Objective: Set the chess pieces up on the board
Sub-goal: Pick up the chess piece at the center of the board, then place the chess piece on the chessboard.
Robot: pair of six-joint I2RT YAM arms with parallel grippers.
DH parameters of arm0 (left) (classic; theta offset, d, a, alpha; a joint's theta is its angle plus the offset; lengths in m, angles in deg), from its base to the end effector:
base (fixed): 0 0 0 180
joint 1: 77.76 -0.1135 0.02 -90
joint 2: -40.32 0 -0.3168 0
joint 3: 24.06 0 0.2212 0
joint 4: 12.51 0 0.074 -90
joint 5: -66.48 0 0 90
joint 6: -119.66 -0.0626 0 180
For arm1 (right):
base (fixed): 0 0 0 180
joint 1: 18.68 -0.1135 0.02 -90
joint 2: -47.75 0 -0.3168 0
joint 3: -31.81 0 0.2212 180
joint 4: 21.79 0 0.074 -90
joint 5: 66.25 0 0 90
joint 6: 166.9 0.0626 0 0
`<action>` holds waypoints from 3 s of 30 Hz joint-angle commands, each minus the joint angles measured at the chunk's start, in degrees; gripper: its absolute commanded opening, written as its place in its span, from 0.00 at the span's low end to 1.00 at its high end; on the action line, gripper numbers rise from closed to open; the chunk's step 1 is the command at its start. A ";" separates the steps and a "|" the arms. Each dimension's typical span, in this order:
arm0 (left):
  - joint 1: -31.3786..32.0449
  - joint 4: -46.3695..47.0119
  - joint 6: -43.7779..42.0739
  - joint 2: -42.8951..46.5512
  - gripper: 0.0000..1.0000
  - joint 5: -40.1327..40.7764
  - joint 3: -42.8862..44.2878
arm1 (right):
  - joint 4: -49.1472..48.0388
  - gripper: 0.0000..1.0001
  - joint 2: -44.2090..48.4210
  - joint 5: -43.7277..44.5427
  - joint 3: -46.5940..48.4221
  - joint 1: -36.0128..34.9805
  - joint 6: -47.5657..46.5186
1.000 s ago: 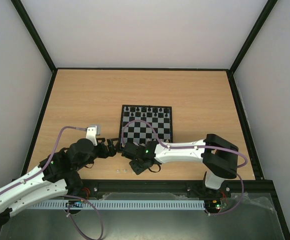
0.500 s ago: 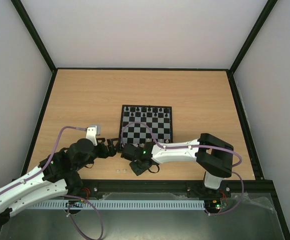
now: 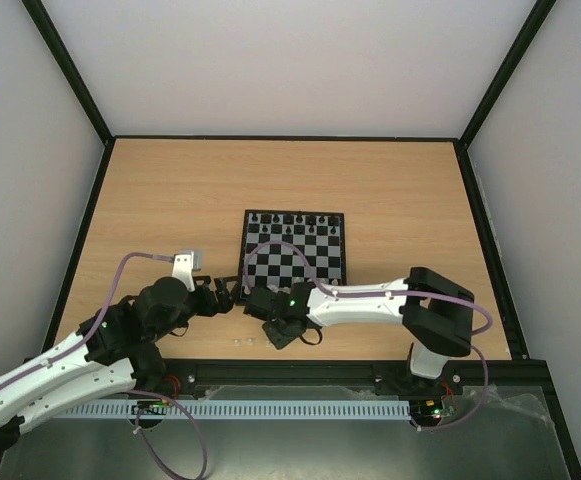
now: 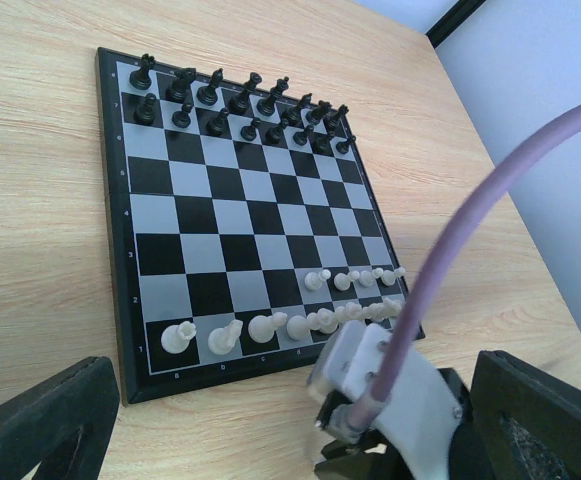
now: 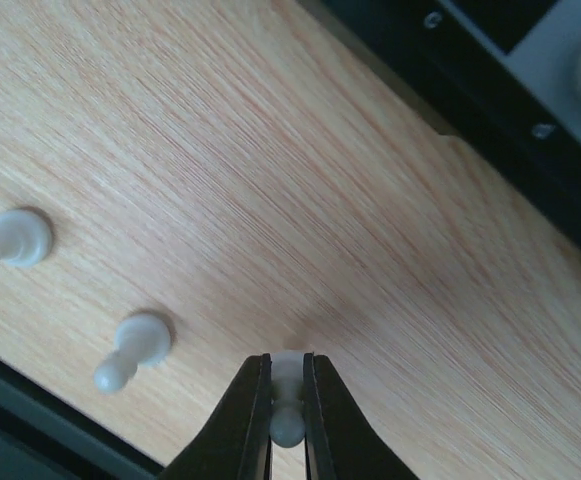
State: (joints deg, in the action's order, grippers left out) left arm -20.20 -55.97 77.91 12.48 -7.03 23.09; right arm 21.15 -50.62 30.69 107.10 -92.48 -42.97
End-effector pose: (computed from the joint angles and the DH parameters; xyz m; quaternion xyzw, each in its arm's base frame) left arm 0.0530 -0.0503 0.2798 -0.0103 0.8343 -0.3565 0.4205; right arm 0.0979 0.3099 0.2158 -0.3211 0.9222 0.1326 0.1701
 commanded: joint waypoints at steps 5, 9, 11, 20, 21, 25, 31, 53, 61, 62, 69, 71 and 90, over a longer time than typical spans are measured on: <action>-0.19 0.90 -0.01 -0.03 0.99 -0.41 -0.67 | 11.13 0.06 7.75 5.21 5.62 2.61 -1.74; -0.17 0.92 -0.16 -0.11 0.99 -0.58 -0.64 | 13.14 0.06 9.57 5.35 8.32 6.56 -3.98; -0.17 1.00 -0.17 -0.19 0.99 -0.60 -0.65 | 14.07 0.06 9.47 5.52 10.20 8.44 -5.29; -0.21 1.18 -0.33 -0.46 0.99 -0.80 -0.45 | 14.96 0.06 3.51 3.47 17.26 17.32 -10.69; -0.17 1.20 -0.35 -0.51 0.99 -0.84 -0.44 | 14.76 0.06 2.50 3.10 17.67 17.93 -11.03; -0.17 1.27 -0.44 -0.66 0.99 -0.89 -0.35 | 14.05 0.06 -1.70 2.29 19.09 19.26 -11.92; -0.17 1.36 -0.61 -0.67 0.99 -1.11 -0.38 | 13.11 0.06 -5.91 0.98 20.86 20.18 -12.65; -0.17 1.62 -0.88 -0.47 0.99 -0.95 -0.63 | 12.37 0.09 -12.13 -1.04 21.41 20.20 -13.36; -0.19 1.62 -0.92 -0.46 0.99 -0.85 -0.72 | 11.92 0.10 -13.27 -1.05 21.03 20.19 -13.54; -0.17 1.62 -0.96 -0.47 0.99 -0.84 -0.72 | 11.94 0.10 -13.38 -1.05 21.00 20.19 -13.51; -0.17 1.60 -0.90 -0.53 0.99 -0.78 -0.72 | 11.56 0.11 -13.72 -1.03 20.86 20.19 -13.56; -0.18 1.62 -0.94 -0.55 0.99 -0.76 -0.74 | 11.53 0.11 -13.80 -1.05 20.86 20.22 -13.62; -0.21 1.70 -0.87 -0.56 0.99 -0.76 -0.77 | 11.40 0.11 -13.95 0.09 21.59 20.63 -13.81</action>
State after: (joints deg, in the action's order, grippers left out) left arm -20.20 -55.62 77.58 11.83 -8.06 23.07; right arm 31.23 -63.60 30.04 127.49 -72.35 -56.13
